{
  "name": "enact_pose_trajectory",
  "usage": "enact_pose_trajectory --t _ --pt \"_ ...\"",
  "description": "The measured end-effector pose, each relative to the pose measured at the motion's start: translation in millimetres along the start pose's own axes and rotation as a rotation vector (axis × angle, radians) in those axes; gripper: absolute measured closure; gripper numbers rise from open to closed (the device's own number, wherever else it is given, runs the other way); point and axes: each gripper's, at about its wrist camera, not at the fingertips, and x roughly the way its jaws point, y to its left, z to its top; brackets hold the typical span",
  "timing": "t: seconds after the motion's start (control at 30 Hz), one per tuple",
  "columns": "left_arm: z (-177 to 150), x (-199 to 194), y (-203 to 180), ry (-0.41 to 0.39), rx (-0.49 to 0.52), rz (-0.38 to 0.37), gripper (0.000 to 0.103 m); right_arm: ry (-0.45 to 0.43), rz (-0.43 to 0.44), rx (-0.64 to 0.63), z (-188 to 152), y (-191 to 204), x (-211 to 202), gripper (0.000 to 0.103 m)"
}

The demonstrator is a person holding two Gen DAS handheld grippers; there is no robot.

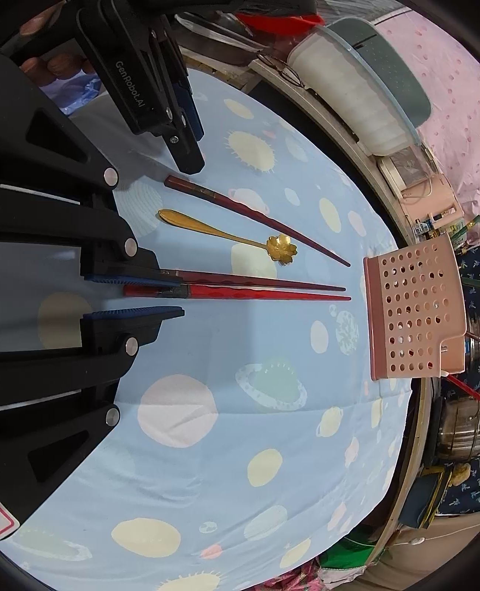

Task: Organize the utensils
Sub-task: 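Lower the right gripper to the table and grasp a red chopstick, then grasp a dark-red chopstick with the left gripper while the right gripper holds its red chopstick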

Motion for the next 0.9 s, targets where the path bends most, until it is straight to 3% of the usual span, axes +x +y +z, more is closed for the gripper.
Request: enact_pose_trajectory --t 0.7,0.9 --pt "0.0 9.7 -15.2 0.007 0.029 -0.033 0.061 0.004 -0.013 0.057 -1.2 -17.5 1.9 0.096" --pt "0.1 10.2 -14.6 -0.003 0.033 -0.029 0.081 0.006 -0.012 0.059 -1.1 -17.7 2.3 0.096"
